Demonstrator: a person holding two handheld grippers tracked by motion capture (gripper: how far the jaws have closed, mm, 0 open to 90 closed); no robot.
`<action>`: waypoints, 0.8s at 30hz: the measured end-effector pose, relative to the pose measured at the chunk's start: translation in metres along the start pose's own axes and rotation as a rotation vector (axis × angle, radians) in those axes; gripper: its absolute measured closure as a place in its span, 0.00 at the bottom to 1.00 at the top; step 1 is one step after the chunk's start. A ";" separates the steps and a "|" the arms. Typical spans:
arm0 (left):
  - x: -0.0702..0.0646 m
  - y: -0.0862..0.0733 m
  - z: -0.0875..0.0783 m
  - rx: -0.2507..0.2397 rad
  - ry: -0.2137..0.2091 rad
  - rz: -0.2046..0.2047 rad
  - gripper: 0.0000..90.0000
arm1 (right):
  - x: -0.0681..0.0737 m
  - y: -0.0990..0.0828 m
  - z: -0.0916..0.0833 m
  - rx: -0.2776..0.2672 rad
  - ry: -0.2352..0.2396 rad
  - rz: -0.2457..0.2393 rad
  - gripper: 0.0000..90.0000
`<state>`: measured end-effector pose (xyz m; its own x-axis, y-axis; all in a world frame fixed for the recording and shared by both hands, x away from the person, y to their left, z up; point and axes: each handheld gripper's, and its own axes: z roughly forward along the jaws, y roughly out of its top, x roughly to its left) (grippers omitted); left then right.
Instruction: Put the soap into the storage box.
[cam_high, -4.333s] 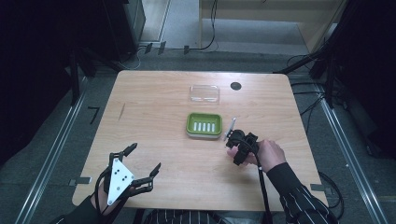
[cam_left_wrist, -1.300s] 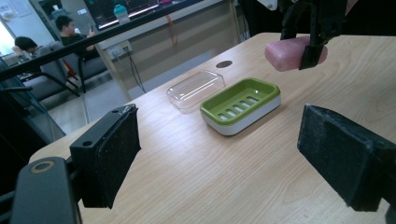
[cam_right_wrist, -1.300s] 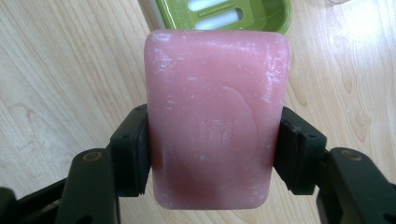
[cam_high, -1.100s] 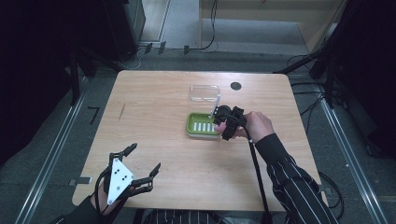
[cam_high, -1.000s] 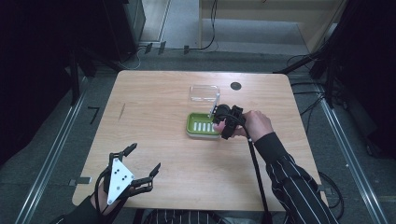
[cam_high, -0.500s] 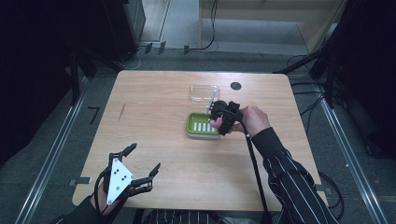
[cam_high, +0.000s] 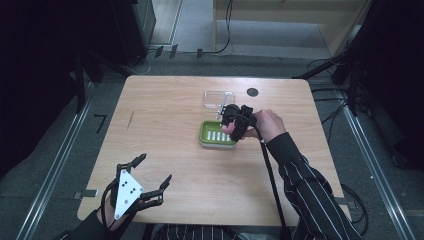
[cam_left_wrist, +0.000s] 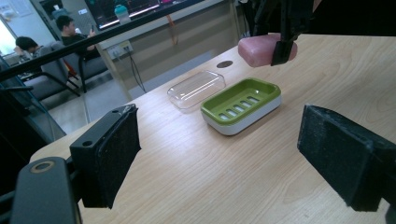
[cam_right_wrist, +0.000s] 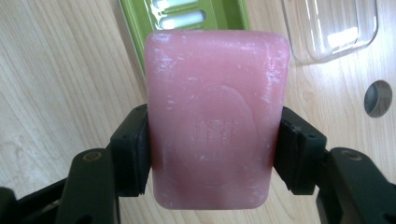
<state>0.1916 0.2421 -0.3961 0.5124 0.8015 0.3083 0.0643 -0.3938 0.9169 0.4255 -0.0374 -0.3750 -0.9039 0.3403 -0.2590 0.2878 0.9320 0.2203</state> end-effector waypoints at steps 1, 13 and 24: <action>0.000 0.000 0.000 0.000 0.000 -0.001 0.15 | 0.001 0.001 0.000 0.004 0.003 0.008 0.43; 0.000 0.000 0.000 0.000 0.000 0.001 0.15 | -0.001 0.010 -0.003 -0.026 -0.004 -0.027 0.43; 0.000 -0.001 -0.001 0.003 0.004 -0.004 0.15 | -0.003 0.021 0.002 -0.033 0.006 -0.046 0.43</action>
<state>0.1905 0.2432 -0.3962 0.5089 0.8049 0.3053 0.0693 -0.3918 0.9174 0.4349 -0.0191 -0.3710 -0.9180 0.2963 -0.2638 0.2352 0.9420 0.2395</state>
